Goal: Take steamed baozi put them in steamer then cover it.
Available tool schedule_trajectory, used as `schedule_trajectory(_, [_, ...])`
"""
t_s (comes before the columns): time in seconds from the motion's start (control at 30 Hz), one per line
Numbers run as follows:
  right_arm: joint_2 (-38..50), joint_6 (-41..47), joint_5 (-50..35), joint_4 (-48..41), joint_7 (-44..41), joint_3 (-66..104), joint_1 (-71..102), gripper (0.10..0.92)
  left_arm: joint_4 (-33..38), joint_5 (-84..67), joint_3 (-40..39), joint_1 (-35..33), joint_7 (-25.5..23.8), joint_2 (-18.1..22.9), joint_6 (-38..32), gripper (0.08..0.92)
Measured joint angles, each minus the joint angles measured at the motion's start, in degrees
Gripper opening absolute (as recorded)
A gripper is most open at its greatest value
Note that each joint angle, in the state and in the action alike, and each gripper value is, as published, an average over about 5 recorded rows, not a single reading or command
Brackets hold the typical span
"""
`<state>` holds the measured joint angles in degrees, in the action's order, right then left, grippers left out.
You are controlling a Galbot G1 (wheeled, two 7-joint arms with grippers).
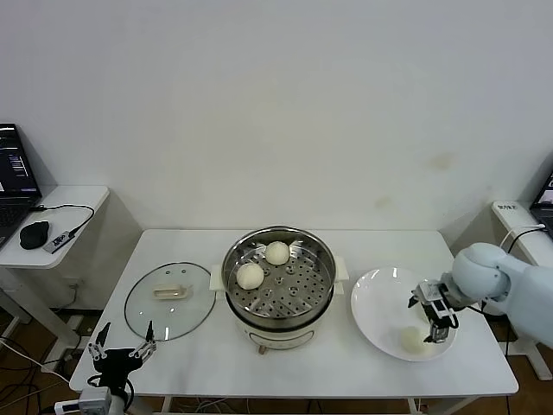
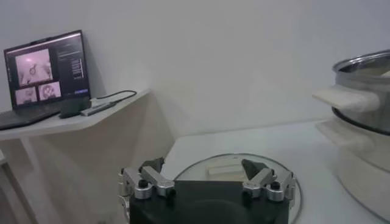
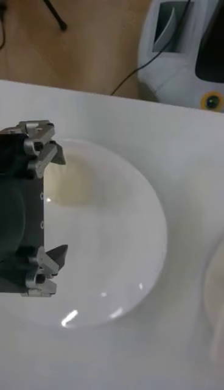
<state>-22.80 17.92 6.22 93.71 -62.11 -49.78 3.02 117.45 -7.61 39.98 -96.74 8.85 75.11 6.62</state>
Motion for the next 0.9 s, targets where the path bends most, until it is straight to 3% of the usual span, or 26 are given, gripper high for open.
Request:
schedule_trajectory(0.4, [-2.3, 0.2, 1.2, -4.2, 0.8, 4.1, 6.0, 0.810, -0.6, -0.1, 0.3, 0.3, 0.0, 0.0, 0.0, 0.823])
schedule_trajectory(0.9, [-4.2, 1.1, 1.2, -7.3, 0.0, 5.5, 7.6, 0.633, -1.2, -0.2, 0.4, 0.7, 0.0, 0.0, 0.0, 0.823])
